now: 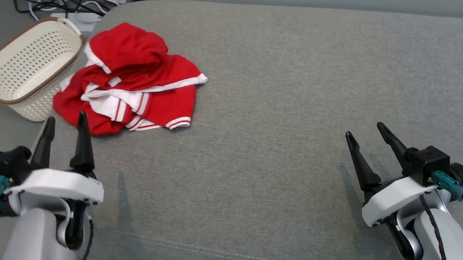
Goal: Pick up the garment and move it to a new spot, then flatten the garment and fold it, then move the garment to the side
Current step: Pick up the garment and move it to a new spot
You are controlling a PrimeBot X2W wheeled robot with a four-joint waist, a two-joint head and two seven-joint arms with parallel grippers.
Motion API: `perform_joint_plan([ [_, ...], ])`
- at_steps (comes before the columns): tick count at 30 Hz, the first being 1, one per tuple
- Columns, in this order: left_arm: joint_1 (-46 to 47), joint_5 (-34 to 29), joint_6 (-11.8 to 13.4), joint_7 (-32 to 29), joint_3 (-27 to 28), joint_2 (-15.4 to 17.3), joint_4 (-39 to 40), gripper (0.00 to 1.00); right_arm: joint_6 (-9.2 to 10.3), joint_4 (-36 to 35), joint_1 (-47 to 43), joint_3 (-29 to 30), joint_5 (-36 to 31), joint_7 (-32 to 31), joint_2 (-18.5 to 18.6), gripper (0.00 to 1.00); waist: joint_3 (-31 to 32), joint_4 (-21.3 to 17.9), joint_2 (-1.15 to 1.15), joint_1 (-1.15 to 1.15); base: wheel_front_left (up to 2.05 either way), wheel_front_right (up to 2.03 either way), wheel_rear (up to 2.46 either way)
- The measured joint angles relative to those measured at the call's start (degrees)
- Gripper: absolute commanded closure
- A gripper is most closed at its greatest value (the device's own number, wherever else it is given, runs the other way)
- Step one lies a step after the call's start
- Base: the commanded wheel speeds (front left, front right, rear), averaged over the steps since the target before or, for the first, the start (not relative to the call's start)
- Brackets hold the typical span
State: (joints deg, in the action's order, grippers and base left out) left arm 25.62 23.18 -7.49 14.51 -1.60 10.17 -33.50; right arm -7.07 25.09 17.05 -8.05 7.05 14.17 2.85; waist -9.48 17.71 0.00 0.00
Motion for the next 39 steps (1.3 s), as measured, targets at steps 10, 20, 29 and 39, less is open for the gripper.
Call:
perform_joint_plan([
  [10, 15.4, 13.1, 0.0, 0.2, -3.2, 6.3, -8.4, 0.0, 0.0, -3.8, 2.8, -1.8, -1.0, 0.1, 0.3, 0.0, -6.7, -9.1, 0.0, 0.0, 0.0, 0.0, 0.0],
  [20, 20.7, 14.0, 1.7, 0.2, 6.3, 11.1, -19.0, 0.0, 0.0, -6.0, 3.3, -2.2, -0.5, 0.1, 0.3, 0.0, -11.4, -18.9, 0.0, 0.0, 0.0, 0.0, 0.0],
  [29, 23.5, 10.4, 4.5, 0.2, 8.1, 11.1, -27.8, 1.0, 0.0, -6.3, 2.3, -1.9, 1.1, 0.1, 0.3, 0.0, -12.8, -23.0, 0.0, 0.0, 0.0, 0.0, 0.0],
  [39, 23.7, 5.6, 2.3, 0.2, 9.0, 8.9, -22.3, 1.0, 0.0, -6.1, 2.2, -1.5, 2.6, 0.1, 0.3, 0.0, -11.4, -22.3, 0.0, 0.0, 0.0, 0.0, 0.0],
])
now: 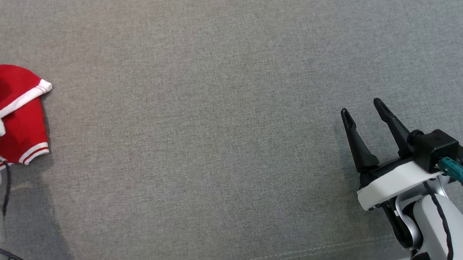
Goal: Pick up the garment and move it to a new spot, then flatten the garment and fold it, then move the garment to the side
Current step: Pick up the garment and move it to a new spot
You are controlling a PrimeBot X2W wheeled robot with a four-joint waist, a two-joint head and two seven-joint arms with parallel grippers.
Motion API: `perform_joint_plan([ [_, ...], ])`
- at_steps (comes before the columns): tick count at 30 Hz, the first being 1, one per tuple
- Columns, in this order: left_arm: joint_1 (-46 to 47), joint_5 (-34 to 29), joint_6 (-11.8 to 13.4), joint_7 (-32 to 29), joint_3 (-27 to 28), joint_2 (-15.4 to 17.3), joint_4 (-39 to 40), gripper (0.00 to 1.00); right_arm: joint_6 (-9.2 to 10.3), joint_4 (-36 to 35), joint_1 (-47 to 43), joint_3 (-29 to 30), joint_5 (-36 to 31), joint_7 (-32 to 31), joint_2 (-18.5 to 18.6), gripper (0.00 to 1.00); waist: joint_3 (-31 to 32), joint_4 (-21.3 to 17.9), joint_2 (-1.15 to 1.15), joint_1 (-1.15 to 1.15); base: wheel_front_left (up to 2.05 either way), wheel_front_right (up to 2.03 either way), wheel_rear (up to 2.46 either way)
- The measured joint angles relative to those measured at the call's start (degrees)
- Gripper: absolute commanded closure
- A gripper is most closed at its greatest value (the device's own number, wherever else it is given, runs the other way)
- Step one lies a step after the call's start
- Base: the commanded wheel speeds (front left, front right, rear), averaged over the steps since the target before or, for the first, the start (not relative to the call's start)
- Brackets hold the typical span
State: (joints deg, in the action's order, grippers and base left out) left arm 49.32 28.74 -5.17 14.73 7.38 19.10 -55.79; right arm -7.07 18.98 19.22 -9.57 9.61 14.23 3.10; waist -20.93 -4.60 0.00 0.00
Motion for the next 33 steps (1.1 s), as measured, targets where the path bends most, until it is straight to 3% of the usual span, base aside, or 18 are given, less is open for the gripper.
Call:
perform_joint_plan([
  [7, -1.8, -5.5, -1.7, 0.0, -5.9, -7.8, 8.6, 1.0, -0.01, 0.6, -0.6, -0.3, 1.9, 0.0, 0.0, 0.0, 2.8, 0.3, 0.0, 0.0, 0.0, 0.0, 0.0],
  [13, -4.9, -6.8, -1.9, 0.0, -19.2, -14.4, 14.1, 1.0, 0.0, 0.4, -1.2, -0.8, 4.1, 0.0, -0.1, 0.0, 4.3, -1.8, 0.0, 0.0, 0.0, 0.0, 0.0],
  [18, -7.4, -3.9, -1.9, 0.0, -32.0, -16.5, 17.6, 1.0, -0.01, 0.1, -2.3, -1.6, 5.0, 0.0, -0.1, 0.0, 5.0, -5.1, 0.0, 0.0, 0.0, 0.0, 0.0],
  [21, -8.9, -3.5, -1.9, 0.0, -36.7, -16.9, 17.7, 1.0, 0.0, 0.1, -2.5, -2.7, 5.7, 0.0, -0.1, 0.0, 5.1, -7.6, 0.0, 0.0, 0.0, 0.0, 0.0],
  [22, -9.5, -3.1, -1.9, 0.0, -37.9, -16.9, 17.2, 0.8, 0.0, 0.1, -2.5, -3.2, 6.1, 0.0, -0.1, 0.0, 5.2, -8.4, 0.0, 0.0, 0.0, 0.0, 0.0],
  [23, -10.3, -2.5, -1.9, 0.0, -39.0, -16.9, 17.0, 0.36, 0.0, 0.1, -2.5, -3.7, 6.5, 0.0, -0.2, 0.0, 5.2, -9.3, 0.0, 0.0, 0.0, 0.0, 0.0],
  [24, -11.0, -1.6, -1.9, 0.0, -40.0, -16.8, 16.8, 0.0, 0.0, 0.1, -2.5, -4.0, 6.7, 0.0, -0.2, 0.0, 5.2, -10.1, 0.0, 0.0, 0.0, 0.0, 0.0],
  [28, -13.0, 1.8, -1.9, -0.1, -43.0, -16.8, 18.7, 0.0, 0.0, 0.1, -2.7, -3.5, 7.3, 0.0, -0.2, 0.0, 5.5, -12.2, 0.0, 0.0, 0.0, 0.0, 0.0],
  [33, -13.2, 2.0, -1.9, -0.1, -41.9, -16.5, 24.5, 0.0, 0.0, 0.1, -2.8, -2.5, 7.6, 0.0, -0.2, 0.0, 6.5, -10.5, 0.0, 0.0, 0.0, 0.0, 0.0],
])
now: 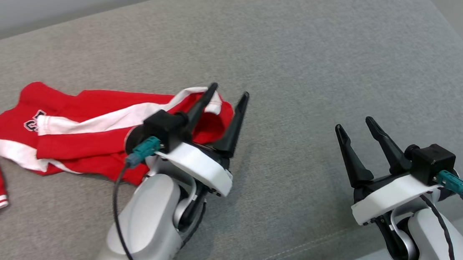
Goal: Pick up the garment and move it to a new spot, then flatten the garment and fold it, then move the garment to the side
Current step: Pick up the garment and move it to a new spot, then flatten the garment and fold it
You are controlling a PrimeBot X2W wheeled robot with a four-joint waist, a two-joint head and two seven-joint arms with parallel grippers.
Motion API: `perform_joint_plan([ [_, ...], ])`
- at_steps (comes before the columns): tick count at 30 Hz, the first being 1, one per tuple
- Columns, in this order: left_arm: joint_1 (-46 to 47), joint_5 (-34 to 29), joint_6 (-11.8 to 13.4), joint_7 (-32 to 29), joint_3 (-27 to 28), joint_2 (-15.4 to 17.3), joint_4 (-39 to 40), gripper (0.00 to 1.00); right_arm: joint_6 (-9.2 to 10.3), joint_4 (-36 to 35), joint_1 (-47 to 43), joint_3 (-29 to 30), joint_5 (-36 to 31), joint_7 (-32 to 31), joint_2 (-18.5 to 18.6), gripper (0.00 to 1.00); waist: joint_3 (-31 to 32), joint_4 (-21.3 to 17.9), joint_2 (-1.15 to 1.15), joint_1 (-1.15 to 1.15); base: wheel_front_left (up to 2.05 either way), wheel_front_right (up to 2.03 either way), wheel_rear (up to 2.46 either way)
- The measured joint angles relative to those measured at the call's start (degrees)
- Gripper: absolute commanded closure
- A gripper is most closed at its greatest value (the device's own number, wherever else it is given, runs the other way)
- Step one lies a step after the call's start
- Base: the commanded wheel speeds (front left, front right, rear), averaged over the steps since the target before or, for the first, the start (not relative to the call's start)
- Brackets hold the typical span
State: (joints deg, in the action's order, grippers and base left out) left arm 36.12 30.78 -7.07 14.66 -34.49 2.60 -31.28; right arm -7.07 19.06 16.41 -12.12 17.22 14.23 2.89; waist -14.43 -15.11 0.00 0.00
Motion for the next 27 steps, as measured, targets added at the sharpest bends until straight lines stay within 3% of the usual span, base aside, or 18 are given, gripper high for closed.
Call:
perform_joint_plan([
  [8, -6.0, -4.9, 0.1, 0.0, 10.4, 2.4, 3.5, 0.0, 0.0, 0.1, 1.1, -2.8, 1.8, 0.0, 0.1, 0.0, 3.4, 5.8, 0.0, 0.0, 0.0, 0.0, 0.0],
  [15, -13.9, -9.0, 0.1, 0.0, 16.6, 2.3, 2.7, 0.0, 0.0, 2.8, 1.9, -7.5, 6.1, 0.0, 0.2, 0.0, 7.0, 12.3, 0.0, 0.0, 0.0, 0.0, 0.0],
  [20, -18.6, -10.9, 0.1, 0.0, 18.8, 1.9, 2.4, 0.0, 0.0, 5.8, 2.2, -8.0, 14.2, 0.0, 0.2, 0.0, 8.5, 17.3, 0.0, 0.0, 0.0, 0.0, 0.0],
  [27, -19.8, -11.9, 0.0, 0.0, 18.8, 0.8, 2.5, 0.0, 0.0, 9.1, 3.6, -4.5, 25.3, 0.0, 0.4, 0.0, 8.6, 24.0, 0.0, 0.0, 0.0, 0.0, 0.0],
])
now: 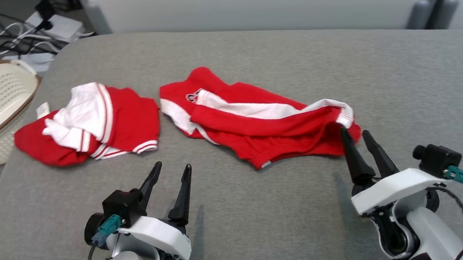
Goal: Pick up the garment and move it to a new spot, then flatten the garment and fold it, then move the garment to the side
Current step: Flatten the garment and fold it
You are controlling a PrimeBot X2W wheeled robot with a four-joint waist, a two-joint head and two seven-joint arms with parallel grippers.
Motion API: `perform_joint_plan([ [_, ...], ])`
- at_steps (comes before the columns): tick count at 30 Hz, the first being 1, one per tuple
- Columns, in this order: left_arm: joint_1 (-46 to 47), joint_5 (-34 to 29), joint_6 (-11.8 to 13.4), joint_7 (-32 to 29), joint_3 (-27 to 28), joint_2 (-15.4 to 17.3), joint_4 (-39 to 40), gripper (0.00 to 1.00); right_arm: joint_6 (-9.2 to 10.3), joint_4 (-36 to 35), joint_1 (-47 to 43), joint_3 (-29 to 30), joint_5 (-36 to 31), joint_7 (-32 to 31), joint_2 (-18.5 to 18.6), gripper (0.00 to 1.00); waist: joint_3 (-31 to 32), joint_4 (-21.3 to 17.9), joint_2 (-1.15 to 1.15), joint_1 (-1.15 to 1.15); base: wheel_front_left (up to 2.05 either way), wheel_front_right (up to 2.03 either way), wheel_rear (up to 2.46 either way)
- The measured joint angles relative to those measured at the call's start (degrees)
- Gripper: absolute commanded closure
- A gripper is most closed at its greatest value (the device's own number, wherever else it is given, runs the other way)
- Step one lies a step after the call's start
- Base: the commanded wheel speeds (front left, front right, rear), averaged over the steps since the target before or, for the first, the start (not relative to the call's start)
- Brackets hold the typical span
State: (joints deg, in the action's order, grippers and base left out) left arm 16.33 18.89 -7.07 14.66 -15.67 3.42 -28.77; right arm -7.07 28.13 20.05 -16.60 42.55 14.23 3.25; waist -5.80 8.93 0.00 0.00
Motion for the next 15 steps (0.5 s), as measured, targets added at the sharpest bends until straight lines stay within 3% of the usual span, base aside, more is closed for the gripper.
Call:
perform_joint_plan([
  [7, 0.0, -0.2, 0.0, 0.0, -3.1, 0.0, 0.2, 0.0, 0.0, 4.9, 1.6, 1.8, 11.7, 0.0, 0.0, 0.0, -1.1, 5.1, 0.0, 0.0, 0.0, 0.0, 0.0],
  [15, 0.4, 0.9, 0.0, 0.0, -4.5, 1.0, 0.9, 0.0, 0.0, 6.1, 3.8, 5.1, 16.9, 0.0, 0.0, 0.0, -3.4, 7.2, 0.0, 0.0, 0.0, 0.0, 0.0],
])
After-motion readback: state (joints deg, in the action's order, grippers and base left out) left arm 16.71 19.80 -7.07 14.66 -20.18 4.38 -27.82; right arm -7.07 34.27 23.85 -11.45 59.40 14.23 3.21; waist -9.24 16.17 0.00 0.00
